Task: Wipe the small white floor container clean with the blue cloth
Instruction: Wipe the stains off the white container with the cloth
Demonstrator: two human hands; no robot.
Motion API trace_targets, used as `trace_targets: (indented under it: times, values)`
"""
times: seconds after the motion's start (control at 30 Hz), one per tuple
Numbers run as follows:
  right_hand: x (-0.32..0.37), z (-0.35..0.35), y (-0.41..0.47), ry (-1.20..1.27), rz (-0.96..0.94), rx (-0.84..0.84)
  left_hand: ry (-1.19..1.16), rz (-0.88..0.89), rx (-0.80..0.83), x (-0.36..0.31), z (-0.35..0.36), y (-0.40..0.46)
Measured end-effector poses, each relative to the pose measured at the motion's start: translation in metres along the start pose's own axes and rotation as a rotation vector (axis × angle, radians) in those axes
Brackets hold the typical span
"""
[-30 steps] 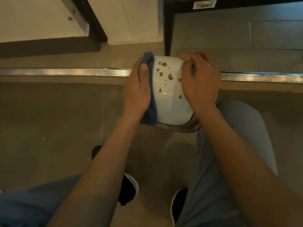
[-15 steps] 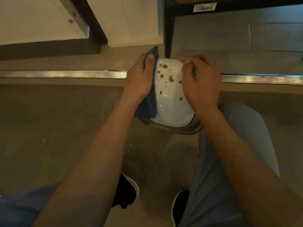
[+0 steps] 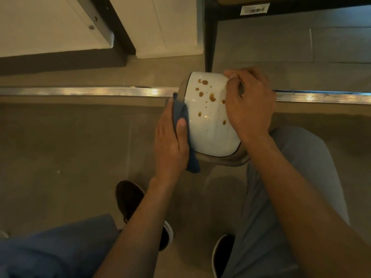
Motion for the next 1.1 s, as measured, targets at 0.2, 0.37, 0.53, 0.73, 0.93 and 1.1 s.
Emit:
trace_targets:
  times: [0.2,0.37,0.53,0.73,0.93,1.1]
  values:
    - [0.000,-0.002,0.001,0.047,0.004,-0.031,0.017,0.014,-0.024,-0.017,-0.007,0.023]
    - [0.003,-0.001,0.000,0.051,-0.032,-0.024,-0.009,-0.108,0.250,-0.043,0.002,0.093]
    - [0.003,-0.002,0.002,0.056,0.001,-0.033,0.055,-0.203,0.364,-0.053,0.015,0.121]
    - [0.003,-0.001,0.001,0.027,0.023,-0.017,-0.033,0.005,0.093,-0.029,-0.002,0.052]
    - [0.002,-0.001,0.002,0.028,-0.008,-0.020,-0.016,-0.007,0.037,-0.002,-0.001,0.006]
    - [0.005,0.000,0.002,0.024,-0.008,-0.011,0.016,-0.066,0.117,-0.027,-0.006,0.056]
Point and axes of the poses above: each hand's wrist, its own y-axis towards the middle knuckle, its own z-axis out of the palm, x = y × z, the point moved 10 cm from there along y, towards the middle knuckle, and after that the axes turned 9 degrees about y, right-handed, at the moved point
